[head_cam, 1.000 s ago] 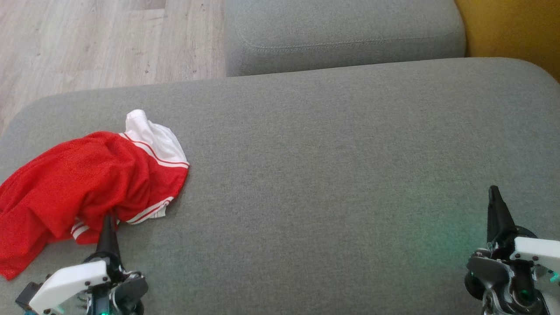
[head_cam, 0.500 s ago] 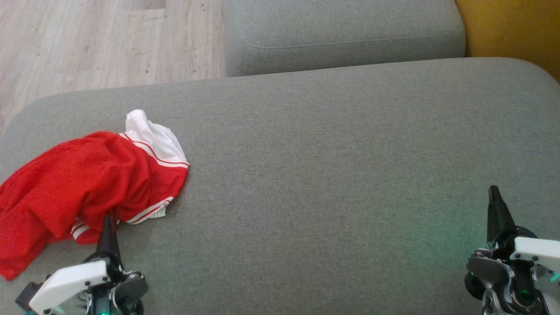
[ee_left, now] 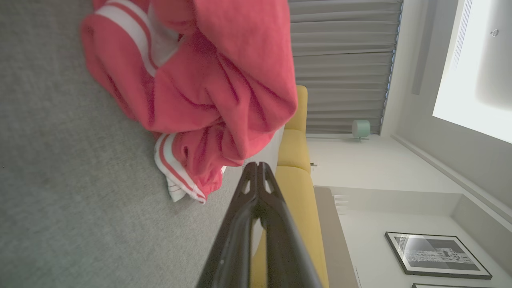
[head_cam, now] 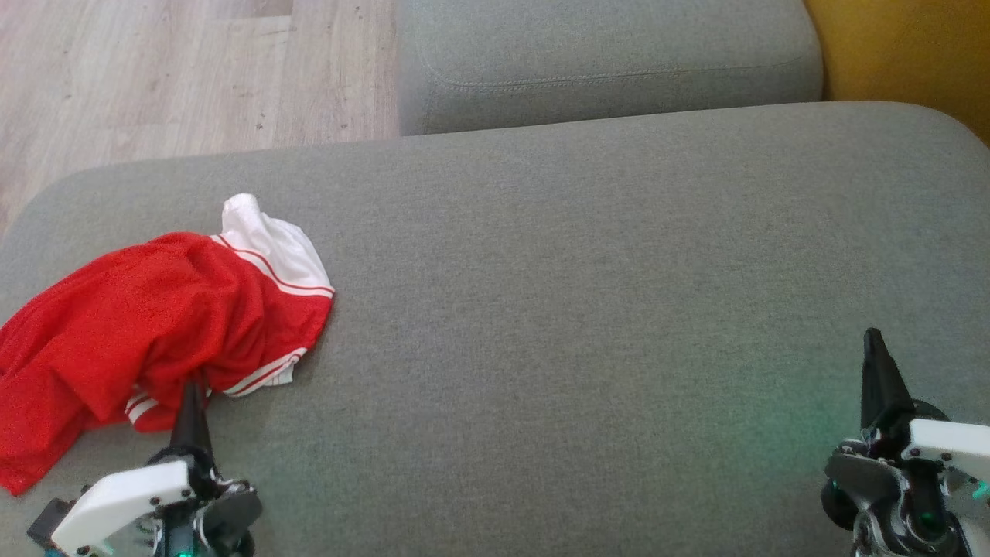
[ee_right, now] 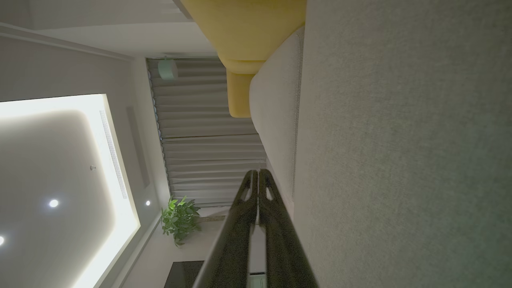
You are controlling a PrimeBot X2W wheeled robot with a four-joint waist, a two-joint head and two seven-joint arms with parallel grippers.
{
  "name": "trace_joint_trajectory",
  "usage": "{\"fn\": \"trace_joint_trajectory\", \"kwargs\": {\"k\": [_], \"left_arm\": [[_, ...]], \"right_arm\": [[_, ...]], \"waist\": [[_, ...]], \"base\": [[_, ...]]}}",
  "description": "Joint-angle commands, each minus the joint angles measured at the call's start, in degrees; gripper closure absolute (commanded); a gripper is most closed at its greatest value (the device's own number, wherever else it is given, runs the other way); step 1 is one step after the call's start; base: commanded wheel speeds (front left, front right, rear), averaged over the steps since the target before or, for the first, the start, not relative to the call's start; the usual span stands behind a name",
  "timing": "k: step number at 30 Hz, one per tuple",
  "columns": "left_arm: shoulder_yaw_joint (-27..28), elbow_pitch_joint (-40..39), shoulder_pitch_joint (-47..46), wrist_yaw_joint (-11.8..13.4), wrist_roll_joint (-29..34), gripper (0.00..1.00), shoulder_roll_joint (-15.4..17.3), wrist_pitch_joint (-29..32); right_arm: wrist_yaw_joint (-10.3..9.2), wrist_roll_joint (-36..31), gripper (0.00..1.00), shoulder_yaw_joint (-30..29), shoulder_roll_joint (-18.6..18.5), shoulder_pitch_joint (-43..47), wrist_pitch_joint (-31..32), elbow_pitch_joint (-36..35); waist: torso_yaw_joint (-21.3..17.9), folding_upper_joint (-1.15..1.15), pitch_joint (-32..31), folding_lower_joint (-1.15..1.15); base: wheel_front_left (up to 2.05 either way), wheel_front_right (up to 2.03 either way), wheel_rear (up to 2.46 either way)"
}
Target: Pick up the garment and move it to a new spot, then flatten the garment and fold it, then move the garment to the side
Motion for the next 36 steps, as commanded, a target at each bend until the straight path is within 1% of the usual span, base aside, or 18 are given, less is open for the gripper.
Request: {"fn": "trace_joint_trajectory", "kwargs": {"k": [1, 2, 3, 14, 23, 31, 36], "left_arm": [[0.0, 0.0, 0.0, 0.0, 0.0, 1.00, 0.0, 0.0], [-0.2, 0.5, 0.1, 0.0, 0.0, 1.00, 0.0, -0.1], [-0.3, 1.3, 0.5, 0.0, 0.0, 0.00, -0.1, -0.1], [-1.1, 1.2, 1.1, 0.0, 0.5, 0.00, -0.1, -1.7], [0.2, 1.2, 0.9, 0.0, 1.7, 0.00, -0.1, -3.2], [0.9, 1.3, 0.2, 0.0, 4.1, 0.00, 0.0, -4.5], [2.3, -0.3, -0.1, -0.1, 6.3, 0.00, 0.0, -5.4]], "right_arm": [[0.00, 0.0, 1.00, 0.0, 0.0, 0.0, 0.0, 0.0], [0.00, 0.0, 1.00, 0.1, 0.0, 0.2, 0.0, 0.5], [-0.01, 0.0, 0.00, 0.1, 0.1, 0.6, 0.0, 1.4], [0.02, -1.1, 0.00, 1.2, 0.1, 0.9, -1.6, 0.9], [0.06, -3.2, 0.00, 1.7, 0.1, 0.7, -3.2, 0.8], [0.09, -7.9, 0.00, 1.8, 0.1, 0.1, -4.5, -0.2], [0.11, -13.1, 0.00, 1.9, 0.1, -0.3, -5.3, -1.7]], "waist": [[0.0, 0.00, 0.0, 0.00], [0.0, 0.00, 0.0, 0.00], [0.0, 0.00, 0.0, 0.00], [0.0, 0.00, 0.0, 0.00], [0.1, 0.00, -0.1, 0.00], [0.4, 0.00, -0.3, 0.00], [0.5, 0.00, -0.3, 0.00]], "base": [[0.00, 0.00, 0.00], [0.00, 0.00, 0.00], [0.00, 0.00, 0.00], [0.00, 0.00, 0.00], [0.00, 0.00, 0.00], [0.00, 0.00, 0.00], [0.00, 0.00, 0.00]]}}
